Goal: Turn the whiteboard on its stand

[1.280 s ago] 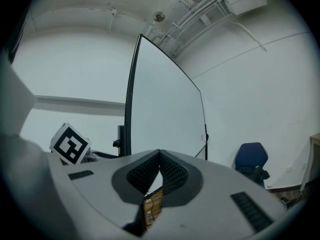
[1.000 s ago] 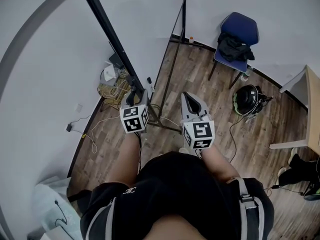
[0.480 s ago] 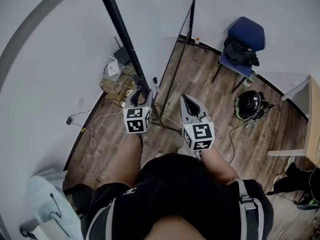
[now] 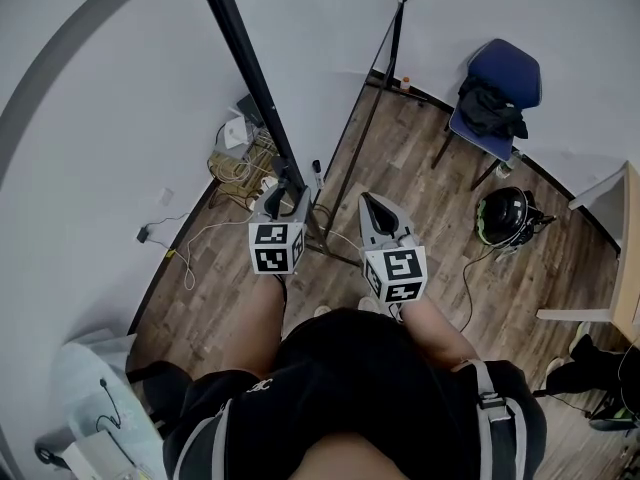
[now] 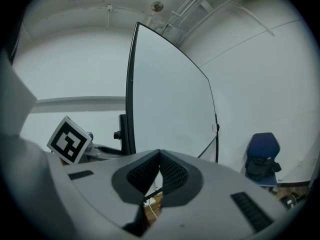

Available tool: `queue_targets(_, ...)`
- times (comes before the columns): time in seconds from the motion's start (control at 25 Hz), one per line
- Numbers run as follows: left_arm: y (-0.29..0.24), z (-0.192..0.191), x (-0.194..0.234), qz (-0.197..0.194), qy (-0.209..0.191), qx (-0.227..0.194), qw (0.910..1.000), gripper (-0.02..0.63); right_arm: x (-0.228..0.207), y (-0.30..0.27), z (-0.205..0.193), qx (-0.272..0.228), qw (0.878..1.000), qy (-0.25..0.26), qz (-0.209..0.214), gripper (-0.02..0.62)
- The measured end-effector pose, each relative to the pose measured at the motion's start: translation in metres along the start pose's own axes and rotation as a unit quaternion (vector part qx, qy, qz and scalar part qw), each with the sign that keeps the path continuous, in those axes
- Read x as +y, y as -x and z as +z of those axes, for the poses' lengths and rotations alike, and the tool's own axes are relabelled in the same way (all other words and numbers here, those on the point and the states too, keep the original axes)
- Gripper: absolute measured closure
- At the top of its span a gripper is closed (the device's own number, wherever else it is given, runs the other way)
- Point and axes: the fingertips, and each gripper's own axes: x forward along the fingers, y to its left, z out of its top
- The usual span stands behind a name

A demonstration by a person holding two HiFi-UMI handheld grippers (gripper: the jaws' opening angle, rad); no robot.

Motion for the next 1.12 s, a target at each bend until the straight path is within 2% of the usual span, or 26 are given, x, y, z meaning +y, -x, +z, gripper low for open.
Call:
queue_targets(0.44,0.033,-0.013,0.013,0.021,-0.003,0.000,0.9998,0.413,0.024,-0.005,-0.002,0.003,1.000,-0.002,0.025,0.591)
queue_targets(0.84,0.080,-0.029,0.039,0.075,-0.004,-0.008,0.9971,0.419,0.052,-0.007,-0.009,0.014,0.998,-0.004,0.060,0.591)
queue_targets(1.12,0.110,-0.043,0.063,0.118,0.004,-0.008,0.9930,0.425,0.091,-0.011,-0.011,0.016,0.994,0.000,0.109,0.591)
